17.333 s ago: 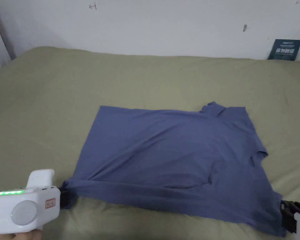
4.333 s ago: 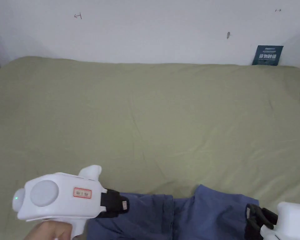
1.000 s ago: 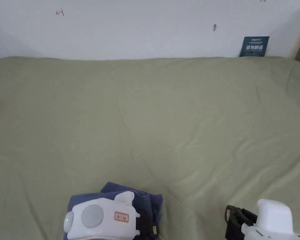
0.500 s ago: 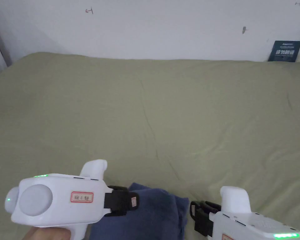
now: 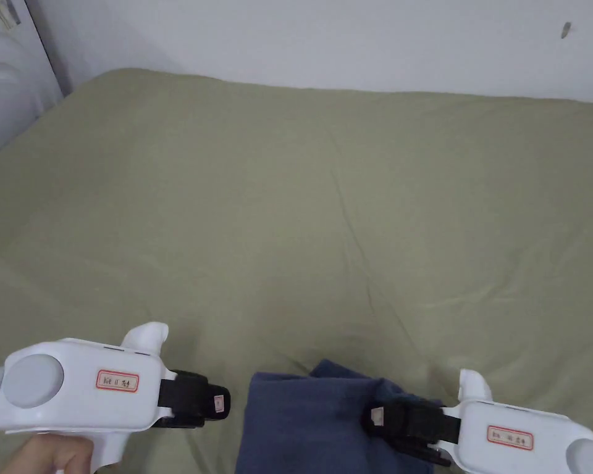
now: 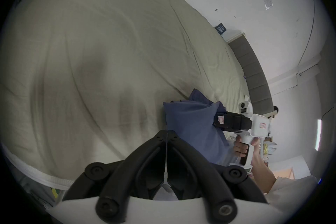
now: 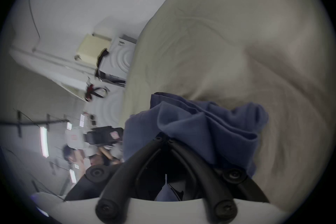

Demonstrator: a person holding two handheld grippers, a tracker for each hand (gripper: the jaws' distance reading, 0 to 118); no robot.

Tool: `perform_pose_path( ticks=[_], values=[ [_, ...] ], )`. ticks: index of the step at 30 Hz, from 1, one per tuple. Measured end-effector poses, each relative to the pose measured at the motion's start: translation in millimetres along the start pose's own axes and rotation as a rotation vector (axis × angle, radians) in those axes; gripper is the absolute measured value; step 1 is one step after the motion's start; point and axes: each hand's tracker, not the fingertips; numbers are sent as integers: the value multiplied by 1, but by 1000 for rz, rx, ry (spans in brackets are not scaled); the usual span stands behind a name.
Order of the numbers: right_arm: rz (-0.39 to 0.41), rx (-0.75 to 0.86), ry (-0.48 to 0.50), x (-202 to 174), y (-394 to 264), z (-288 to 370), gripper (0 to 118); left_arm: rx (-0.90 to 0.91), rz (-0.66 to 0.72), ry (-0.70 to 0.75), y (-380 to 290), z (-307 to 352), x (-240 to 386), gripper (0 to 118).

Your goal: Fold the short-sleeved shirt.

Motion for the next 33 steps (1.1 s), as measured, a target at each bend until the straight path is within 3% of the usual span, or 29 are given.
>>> perform_pose_path(
  ticks=[2,5,6,7,8,9,13,16,18,20,22,26,28,33],
  values=[
    [-60,20,63,7,-1,2,2,-14,6,-60,1,-5,-4,1],
    [-18,22,50,3,-3,1,2,-46,7,-169,3,-13,-4,4],
    [2,19,47,2,-2,1,2,-68,19,-221,3,-17,-4,20],
    [8,16,47,2,-2,3,2,-88,47,-270,2,-22,-5,68],
    [10,13,49,3,-2,2,2,-122,59,-306,1,-29,-5,104],
    [9,11,53,5,-1,3,2,-154,70,-327,-1,-38,-4,118],
    [-30,9,91,11,0,4,2,-169,61,-326,1,-55,8,118],
    [-47,6,108,13,0,4,2,-161,63,-440,1,-77,5,117],
    [-54,10,112,14,0,4,2,-148,94,-474,3,-88,7,106],
    [-53,12,105,12,2,8,2,-133,65,-410,5,-103,-7,25],
    [-37,25,76,6,3,16,2,-142,62,-311,11,-104,-16,23],
    [59,42,-9,-14,8,36,2,-128,42,-339,17,-81,-6,23],
    [120,56,-49,-25,13,46,2,-92,29,-313,30,-54,-14,23],
    [165,75,-73,-37,25,62,2,35,55,-113,76,39,-81,23]
  ],
)
